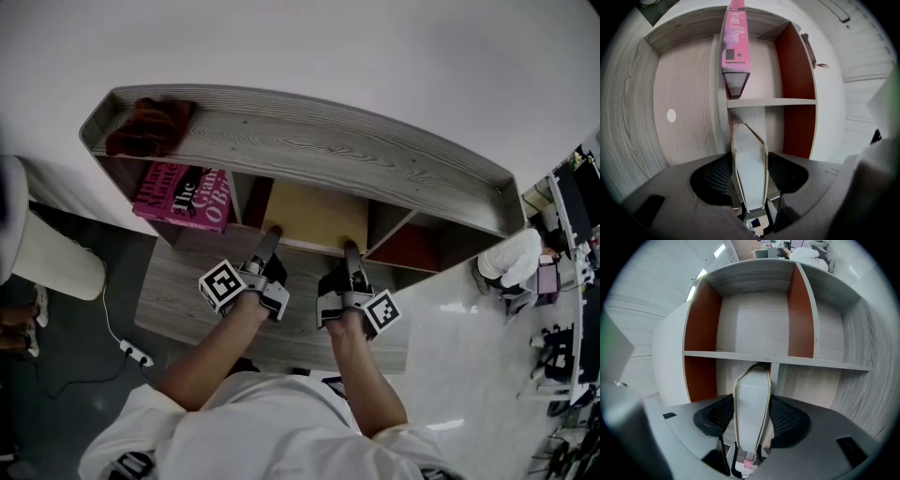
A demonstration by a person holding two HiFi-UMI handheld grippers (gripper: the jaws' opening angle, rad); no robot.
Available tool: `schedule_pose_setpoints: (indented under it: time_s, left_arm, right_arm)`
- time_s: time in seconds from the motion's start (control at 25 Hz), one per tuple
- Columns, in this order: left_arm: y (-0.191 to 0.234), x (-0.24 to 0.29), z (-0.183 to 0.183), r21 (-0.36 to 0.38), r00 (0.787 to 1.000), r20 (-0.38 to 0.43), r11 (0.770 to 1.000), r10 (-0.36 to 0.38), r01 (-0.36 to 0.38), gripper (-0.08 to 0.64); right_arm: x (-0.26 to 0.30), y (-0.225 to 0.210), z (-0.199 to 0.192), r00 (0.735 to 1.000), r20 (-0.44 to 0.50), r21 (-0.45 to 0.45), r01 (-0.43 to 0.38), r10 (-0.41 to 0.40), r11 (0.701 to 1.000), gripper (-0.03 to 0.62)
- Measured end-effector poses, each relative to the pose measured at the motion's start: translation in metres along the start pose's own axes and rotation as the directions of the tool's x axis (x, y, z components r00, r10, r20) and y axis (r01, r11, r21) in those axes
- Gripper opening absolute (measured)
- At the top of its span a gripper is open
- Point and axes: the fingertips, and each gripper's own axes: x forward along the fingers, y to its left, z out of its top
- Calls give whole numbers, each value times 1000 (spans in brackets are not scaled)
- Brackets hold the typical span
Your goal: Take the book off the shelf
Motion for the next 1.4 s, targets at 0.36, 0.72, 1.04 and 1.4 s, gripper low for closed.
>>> schedule_pose_setpoints:
  time_s: [0.36, 0.72, 1.04, 1.4]
  left_arm:
    - [1, -1, -1, -29, 1000, -10, 1000, 5, -5, 233]
    - [-1, -8, -2, -48, 1000, -8, 999, -5, 5, 229]
    - [-8, -20, -12, -69, 1000, 4, 997, -28, 28, 223]
    - [-17, -45, -26, -54, 999, 8, 998, -40, 40, 222]
  right_arm:
    - [0, 1, -1, 1000, 0, 20, 1, -1, 1000, 233]
    - [-7, 2, -5, 1000, -14, 26, -2, 3, 1000, 232]
    - [-20, 2, -7, 1000, -24, 30, -11, 12, 999, 230]
    - [-44, 5, -12, 998, -56, 45, -35, 38, 998, 229]
